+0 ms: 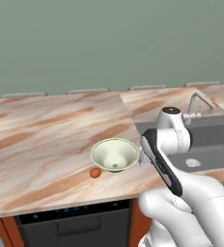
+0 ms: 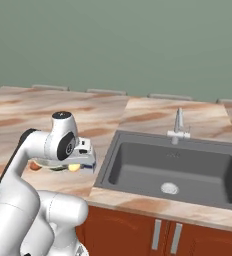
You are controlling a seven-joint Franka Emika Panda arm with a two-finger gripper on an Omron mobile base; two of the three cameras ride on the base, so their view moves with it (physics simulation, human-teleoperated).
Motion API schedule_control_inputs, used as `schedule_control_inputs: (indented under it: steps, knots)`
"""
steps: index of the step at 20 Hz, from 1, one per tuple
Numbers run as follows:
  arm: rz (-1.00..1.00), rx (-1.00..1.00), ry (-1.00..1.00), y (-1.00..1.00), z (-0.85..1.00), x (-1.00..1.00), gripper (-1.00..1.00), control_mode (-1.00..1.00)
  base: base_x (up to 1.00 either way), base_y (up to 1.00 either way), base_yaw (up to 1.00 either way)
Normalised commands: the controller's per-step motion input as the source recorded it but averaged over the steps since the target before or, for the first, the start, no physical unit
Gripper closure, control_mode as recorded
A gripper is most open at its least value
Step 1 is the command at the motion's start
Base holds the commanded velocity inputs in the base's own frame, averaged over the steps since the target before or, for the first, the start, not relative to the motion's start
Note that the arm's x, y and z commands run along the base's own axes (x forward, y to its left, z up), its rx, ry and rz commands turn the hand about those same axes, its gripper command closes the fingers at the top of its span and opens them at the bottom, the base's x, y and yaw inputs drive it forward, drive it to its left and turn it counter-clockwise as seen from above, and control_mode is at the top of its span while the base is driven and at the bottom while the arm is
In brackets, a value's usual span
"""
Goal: Gather the eggs and milk located in the vicinity of the sink area and place them right next to the bowl.
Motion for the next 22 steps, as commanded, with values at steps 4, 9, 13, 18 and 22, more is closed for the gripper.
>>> schedule_control_inputs:
  steps: [4, 9, 13, 18, 22]
  knots:
    - [0.0, 0.0, 0.0, 0.0, 0.0, 0.0, 1.0, 1.0, 0.0, 0.62, 0.0]
    - [0.01, 0.0, 0.0, 0.02, 0.0, 0.0, 1.0, -1.0, 0.0, 0.38, 0.01]
    - [0.0, 0.0, 0.0, 0.0, 0.0, 0.0, 1.0, -1.0, 0.0, 0.0, 0.0]
    - [0.07, 0.0, -0.01, -0.35, 0.0, 0.0, 1.0, -1.0, 0.0, 0.0, 0.0]
    - [0.36, 0.07, -0.03, -0.61, 0.0, 0.0, 1.0, -1.0, 0.0, 0.0, 0.0]
